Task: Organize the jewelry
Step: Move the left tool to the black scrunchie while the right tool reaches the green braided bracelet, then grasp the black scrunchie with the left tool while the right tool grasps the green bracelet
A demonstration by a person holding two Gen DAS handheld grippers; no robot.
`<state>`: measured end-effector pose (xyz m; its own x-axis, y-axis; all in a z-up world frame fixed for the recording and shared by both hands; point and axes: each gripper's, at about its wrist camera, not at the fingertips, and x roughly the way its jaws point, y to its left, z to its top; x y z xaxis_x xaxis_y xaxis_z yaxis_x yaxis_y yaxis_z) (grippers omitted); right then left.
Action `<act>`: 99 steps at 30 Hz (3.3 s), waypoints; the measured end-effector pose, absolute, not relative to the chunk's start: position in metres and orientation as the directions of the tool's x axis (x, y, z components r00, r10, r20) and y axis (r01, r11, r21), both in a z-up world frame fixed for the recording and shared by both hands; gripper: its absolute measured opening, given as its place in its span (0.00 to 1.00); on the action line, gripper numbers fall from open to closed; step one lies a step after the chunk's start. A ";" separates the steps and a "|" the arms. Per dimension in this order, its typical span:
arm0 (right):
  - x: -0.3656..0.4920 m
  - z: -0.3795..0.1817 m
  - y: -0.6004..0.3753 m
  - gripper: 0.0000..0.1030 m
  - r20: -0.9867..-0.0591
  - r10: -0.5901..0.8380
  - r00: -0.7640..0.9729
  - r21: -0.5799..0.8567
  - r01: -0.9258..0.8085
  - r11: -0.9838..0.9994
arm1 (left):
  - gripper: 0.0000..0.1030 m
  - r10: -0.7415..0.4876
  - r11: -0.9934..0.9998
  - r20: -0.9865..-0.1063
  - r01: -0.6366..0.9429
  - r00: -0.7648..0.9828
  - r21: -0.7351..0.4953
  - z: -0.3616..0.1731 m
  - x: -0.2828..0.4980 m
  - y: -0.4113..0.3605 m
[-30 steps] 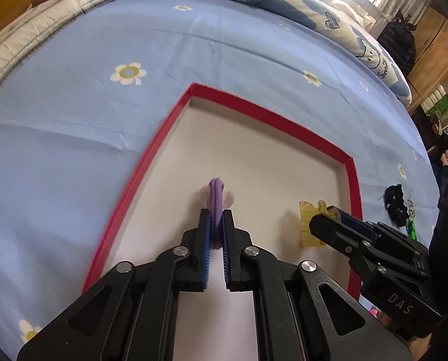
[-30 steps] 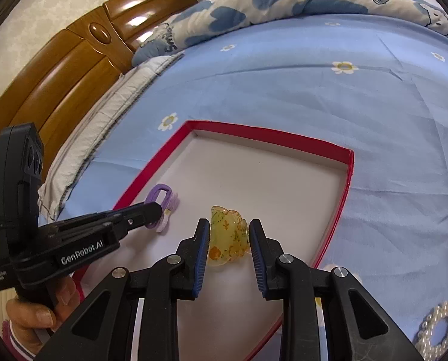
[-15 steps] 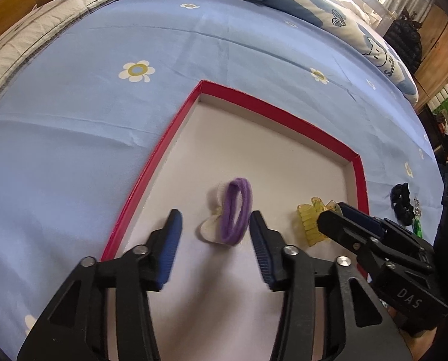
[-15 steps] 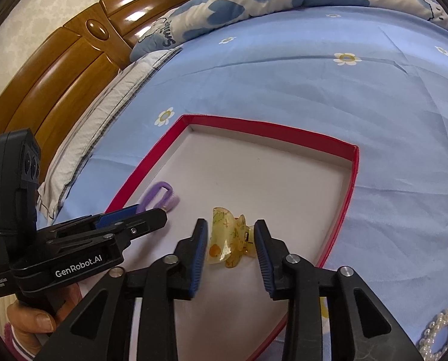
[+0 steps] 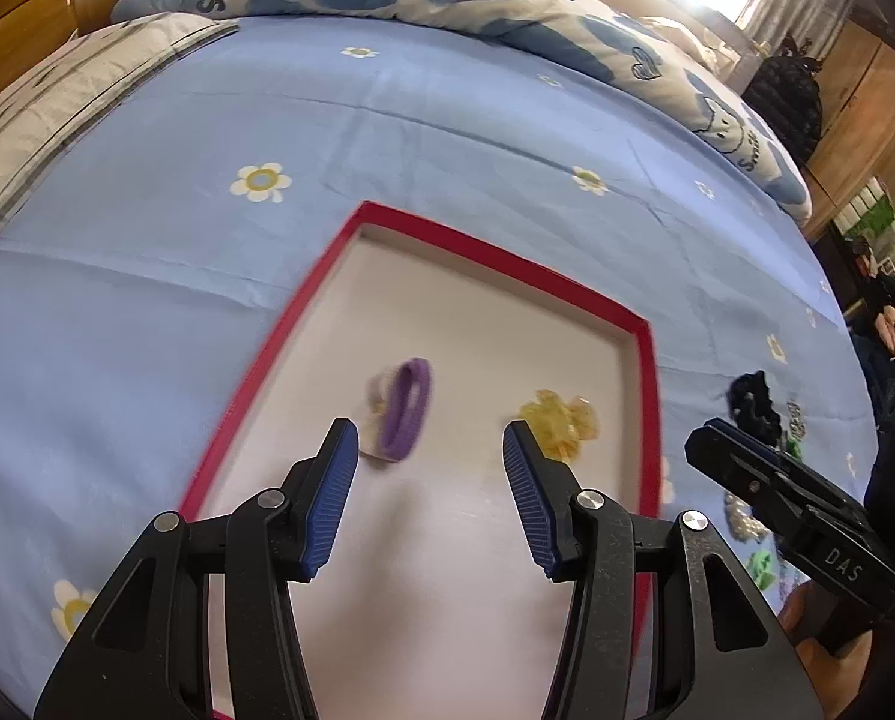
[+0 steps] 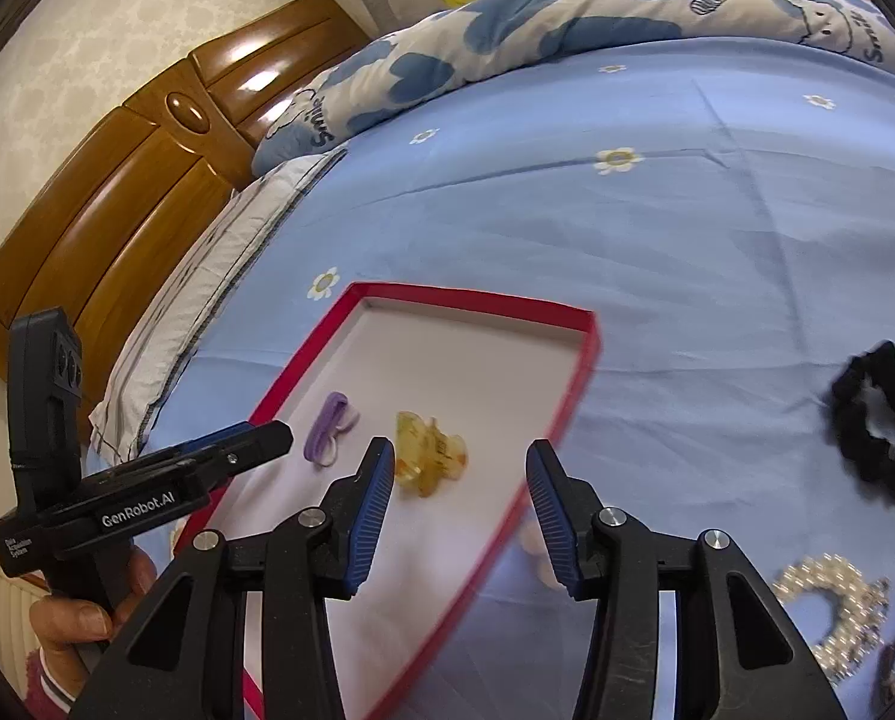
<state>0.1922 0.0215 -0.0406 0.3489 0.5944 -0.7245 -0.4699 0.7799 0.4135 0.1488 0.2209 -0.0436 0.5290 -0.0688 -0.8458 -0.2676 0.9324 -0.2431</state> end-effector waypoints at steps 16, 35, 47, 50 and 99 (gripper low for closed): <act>0.180 -0.022 -0.046 0.49 -0.714 0.552 0.430 0.399 -0.399 0.826 | 0.48 -0.129 0.947 -0.824 -0.179 0.552 -0.268 -0.022 0.151 0.160; 0.172 -0.025 -0.169 0.52 -0.720 0.449 0.528 0.401 -0.212 0.891 | 0.48 -0.240 0.956 -0.819 -0.019 0.521 -0.292 -0.018 0.172 0.060; 0.181 -0.039 -0.233 0.52 -0.741 0.382 0.552 0.389 -0.111 0.915 | 0.48 -0.279 0.955 -0.837 0.047 0.471 -0.292 -0.029 0.207 0.012; 0.186 -0.045 -0.242 0.52 -0.747 0.372 0.551 0.386 -0.097 0.918 | 0.48 -0.279 0.957 -0.846 0.060 0.455 -0.284 -0.035 0.218 0.001; 0.194 -0.030 -0.209 0.11 -0.729 0.404 0.553 0.368 -0.183 0.912 | 0.08 -0.310 0.946 -0.806 0.075 0.503 -0.317 -0.018 0.209 0.019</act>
<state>0.1942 -0.2090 -0.0297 0.5526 0.4045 -0.7287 -0.1827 0.9119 0.3676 0.2090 0.0185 -0.0182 0.5035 -0.3102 -0.8064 0.0752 0.9455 -0.3167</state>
